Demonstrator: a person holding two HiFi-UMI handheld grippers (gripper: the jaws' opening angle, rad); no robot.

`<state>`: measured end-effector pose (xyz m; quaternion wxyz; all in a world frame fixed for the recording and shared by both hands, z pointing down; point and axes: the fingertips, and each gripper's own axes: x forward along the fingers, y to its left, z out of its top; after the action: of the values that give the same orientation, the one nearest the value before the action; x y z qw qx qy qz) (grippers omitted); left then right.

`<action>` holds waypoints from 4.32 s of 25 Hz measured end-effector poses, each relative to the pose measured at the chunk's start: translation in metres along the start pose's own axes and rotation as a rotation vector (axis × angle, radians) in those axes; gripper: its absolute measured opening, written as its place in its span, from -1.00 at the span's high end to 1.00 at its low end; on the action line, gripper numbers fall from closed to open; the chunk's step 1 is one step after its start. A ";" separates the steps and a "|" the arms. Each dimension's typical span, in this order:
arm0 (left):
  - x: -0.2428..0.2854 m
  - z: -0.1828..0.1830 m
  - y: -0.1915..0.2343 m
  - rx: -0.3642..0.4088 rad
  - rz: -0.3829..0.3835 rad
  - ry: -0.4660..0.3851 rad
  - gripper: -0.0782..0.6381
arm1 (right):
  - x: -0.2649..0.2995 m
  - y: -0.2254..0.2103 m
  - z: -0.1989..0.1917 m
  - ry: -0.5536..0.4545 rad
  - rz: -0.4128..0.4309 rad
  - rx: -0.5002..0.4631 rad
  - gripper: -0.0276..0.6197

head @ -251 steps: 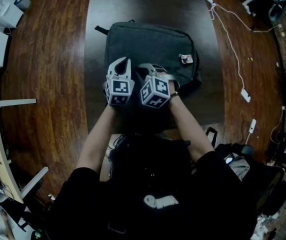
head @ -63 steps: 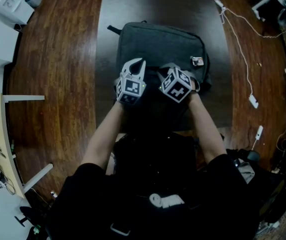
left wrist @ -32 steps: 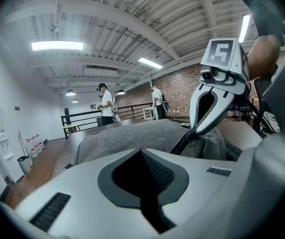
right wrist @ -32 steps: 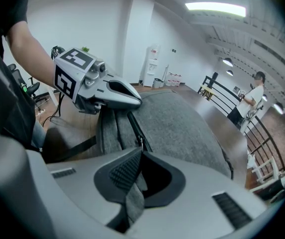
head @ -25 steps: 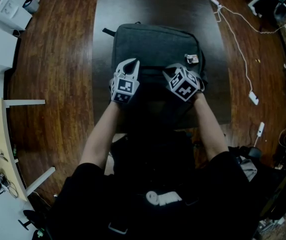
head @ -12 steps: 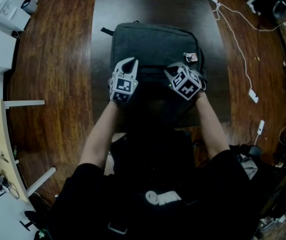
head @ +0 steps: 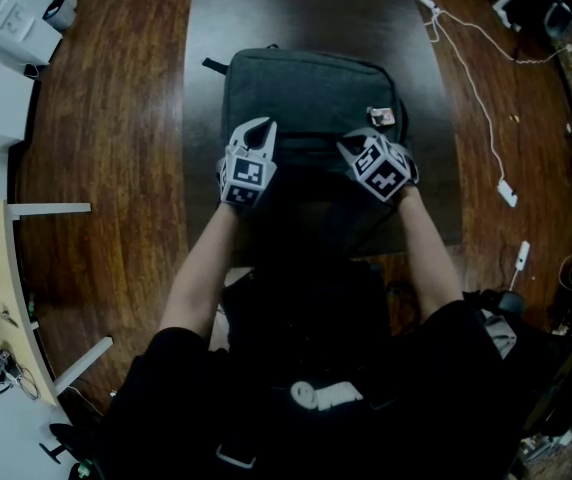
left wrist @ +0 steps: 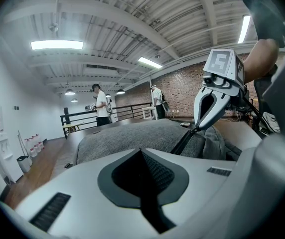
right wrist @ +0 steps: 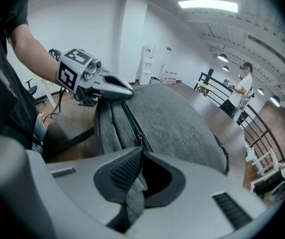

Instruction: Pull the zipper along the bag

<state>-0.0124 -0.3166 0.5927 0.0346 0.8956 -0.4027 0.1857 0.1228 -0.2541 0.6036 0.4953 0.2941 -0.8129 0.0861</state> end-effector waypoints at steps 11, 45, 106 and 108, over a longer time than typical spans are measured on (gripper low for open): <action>-0.001 0.000 -0.001 -0.020 -0.006 0.012 0.79 | -0.004 -0.008 -0.016 0.009 -0.005 0.036 0.87; -0.001 -0.002 -0.001 -0.028 -0.013 0.005 0.79 | -0.007 -0.028 -0.053 0.062 -0.020 0.089 0.86; -0.133 0.086 -0.180 -0.072 0.043 -0.218 0.79 | -0.184 0.116 0.008 -0.854 -0.187 0.442 0.87; -0.140 0.089 -0.197 -0.072 0.046 -0.225 0.79 | -0.194 0.122 -0.003 -0.875 -0.182 0.459 0.87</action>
<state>0.0743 -0.1034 0.4766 0.0171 0.8995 -0.4309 0.0703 0.1217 -0.0771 0.4573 0.0362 0.4738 -0.8755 0.0877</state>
